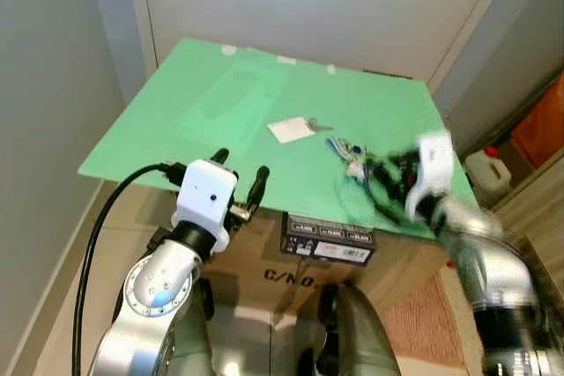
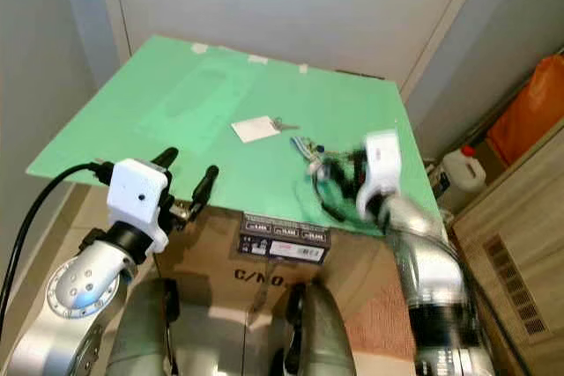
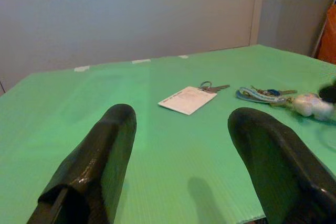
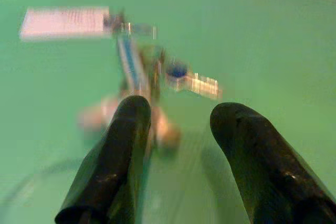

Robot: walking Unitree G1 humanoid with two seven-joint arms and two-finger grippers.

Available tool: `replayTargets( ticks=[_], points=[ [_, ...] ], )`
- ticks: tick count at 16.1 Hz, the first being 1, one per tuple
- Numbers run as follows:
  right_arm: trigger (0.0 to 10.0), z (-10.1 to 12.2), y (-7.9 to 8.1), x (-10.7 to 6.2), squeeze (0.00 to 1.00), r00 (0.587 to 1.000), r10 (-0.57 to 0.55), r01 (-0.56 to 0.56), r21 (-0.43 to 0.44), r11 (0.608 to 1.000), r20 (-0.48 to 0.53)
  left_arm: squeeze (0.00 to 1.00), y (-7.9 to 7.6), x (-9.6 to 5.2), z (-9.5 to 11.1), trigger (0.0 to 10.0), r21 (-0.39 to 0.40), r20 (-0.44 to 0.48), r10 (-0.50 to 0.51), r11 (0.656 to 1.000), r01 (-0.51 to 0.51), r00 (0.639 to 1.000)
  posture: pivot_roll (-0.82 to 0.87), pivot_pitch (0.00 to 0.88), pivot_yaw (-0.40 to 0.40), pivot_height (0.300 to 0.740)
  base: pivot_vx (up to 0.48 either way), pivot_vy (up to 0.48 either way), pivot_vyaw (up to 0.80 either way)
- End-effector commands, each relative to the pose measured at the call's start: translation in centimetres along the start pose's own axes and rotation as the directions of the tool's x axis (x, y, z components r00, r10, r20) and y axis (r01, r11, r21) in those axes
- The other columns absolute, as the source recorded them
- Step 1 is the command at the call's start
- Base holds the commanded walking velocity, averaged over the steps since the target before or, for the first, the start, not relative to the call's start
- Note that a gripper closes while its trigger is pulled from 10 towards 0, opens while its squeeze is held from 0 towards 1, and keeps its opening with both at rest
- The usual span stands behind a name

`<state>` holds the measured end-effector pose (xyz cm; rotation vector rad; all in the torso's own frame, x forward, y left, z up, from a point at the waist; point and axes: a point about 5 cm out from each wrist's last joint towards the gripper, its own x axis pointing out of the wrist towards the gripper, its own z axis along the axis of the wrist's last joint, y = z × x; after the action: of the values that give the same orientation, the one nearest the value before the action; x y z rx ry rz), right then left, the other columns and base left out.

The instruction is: Hang keys on a hook

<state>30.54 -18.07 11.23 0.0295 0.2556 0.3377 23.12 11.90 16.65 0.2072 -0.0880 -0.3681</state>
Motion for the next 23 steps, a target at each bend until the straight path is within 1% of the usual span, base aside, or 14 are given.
replayTargets(
  ticks=[1,2,4,5,7,10,11,13,16,18,20,21,22,23],
  points=[
    [10.0,0.3,-0.1,-0.2,0.0,1.0,0.006,-0.006,-0.001,1.0,0.001,0.0,-0.5,0.1,-0.1,10.0,-0.007,0.002,-0.018,1.0,0.018,1.0,0.17,0.023,-0.133,0.549,0.0,0.0,0.0],
    [10.0,-0.2,0.0,-0.3,0.0,1.0,0.019,-0.019,0.002,1.0,-0.025,0.0,-0.6,0.1,-0.2,10.0,-0.008,0.001,-0.021,1.0,0.021,1.0,0.16,0.022,-0.128,0.549,0.0,0.0,0.0],
    [10.0,-0.6,0.1,-0.3,0.0,0.998,0.038,-0.037,0.031,0.999,-0.041,0.0,-0.4,0.1,-0.2,10.0,-0.007,0.002,-0.023,1.0,0.023,1.0,0.16,0.018,-0.126,0.549,0.0,0.0,0.0],
    [10.0,-0.5,0.4,-0.2,0.0,0.998,0.054,-0.052,0.046,0.998,-0.036,0.0,-0.3,0.1,-0.2,10.0,-0.006,0.003,-0.023,1.0,0.023,1.0,0.16,0.015,-0.129,0.549,0.0,0.0,0.0],
    [10.0,0.2,0.8,-0.1,0.0,0.996,0.088,-0.088,0.075,0.993,0.006,0.0,-0.3,0.2,-0.2,10.0,-0.005,0.004,-0.021,1.0,0.021,1.0,0.17,0.009,-0.133,0.549,0.0,0.0,0.0],
    [10.0,0.4,0.9,-0.1,0.0,0.995,0.097,-0.098,0.022,0.995,0.025,0.0,-0.3,0.3,-0.2,10.0,-0.002,0.004,-0.013,1.0,0.013,1.0,0.17,0.002,-0.142,0.549,0.0,0.0,0.0],
    [10.0,0.7,1.7,0.0,0.0,0.99,0.123,-0.121,-0.031,0.992,0.064,0.0,-0.3,0.2,-0.3,10.0,0.0,0.003,-0.008,1.0,0.008,1.0,0.18,0.0,-0.144,0.549,0.0,0.0,0.0],
    [10.0,0.5,2.2,0.0,0.0,0.989,0.138,-0.136,-0.03,0.99,0.058,0.0,-0.2,0.0,-0.3,10.0,0.001,0.003,-0.007,1.0,0.007,1.0,0.18,0.0,-0.145,0.549,0.0,0.0,0.0],
    [10.0,0.1,2.9,0.1,0.0,0.981,0.188,-0.189,0.012,0.982,0.04,0.0,-0.1,-0.2,-0.3,10.0,0.004,0.002,-0.006,1.0,0.006,1.0,0.18,0.0,-0.144,0.549,0.0,0.0,0.0],
    [10.0,-0.2,2.9,0.4,0.0,0.984,0.174,-0.175,0.01,0.985,0.039,0.0,-0.2,-0.1,-0.3,10.0,0.006,0.004,-0.008,1.0,0.008,1.0,0.18,0.0,-0.144,0.549,0.0,0.0,0.0],
    [10.0,-0.2,2.6,0.8,0.0,0.989,0.135,-0.135,-0.012,0.991,0.052,0.0,-0.3,0.1,-0.3,10.0,0.006,0.004,-0.009,1.0,0.009,1.0,0.18,0.0,-0.143,0.549,0.0,0.0,0.0],
    [10.0,0.1,2.5,1.0,0.0,0.989,0.116,-0.111,-0.058,0.992,0.087,0.0,-0.4,0.2,-0.3,10.0,0.006,0.005,-0.008,1.0,0.008,1.0,0.18,0.0,-0.144,0.549,0.0,0.0,0.0],
    [10.0,0.5,2.5,1.1,0.0,0.986,0.1,-0.091,-0.072,0.993,0.132,0.0,-0.5,0.3,-0.3,10.0,0.005,0.007,-0.007,1.0,0.007,1.0,0.18,0.0,-0.144,0.549,0.0,0.0,0.0],
    [10.0,0.6,2.6,1.1,1.0,0.986,0.086,-0.08,-0.048,0.996,0.146,0.0,-0.5,0.4,-0.2,10.0,0.004,0.008,-0.007,1.0,0.007,1.0,0.18,0.001,-0.146,0.549,0.0,0.0,0.0]
  ],
)
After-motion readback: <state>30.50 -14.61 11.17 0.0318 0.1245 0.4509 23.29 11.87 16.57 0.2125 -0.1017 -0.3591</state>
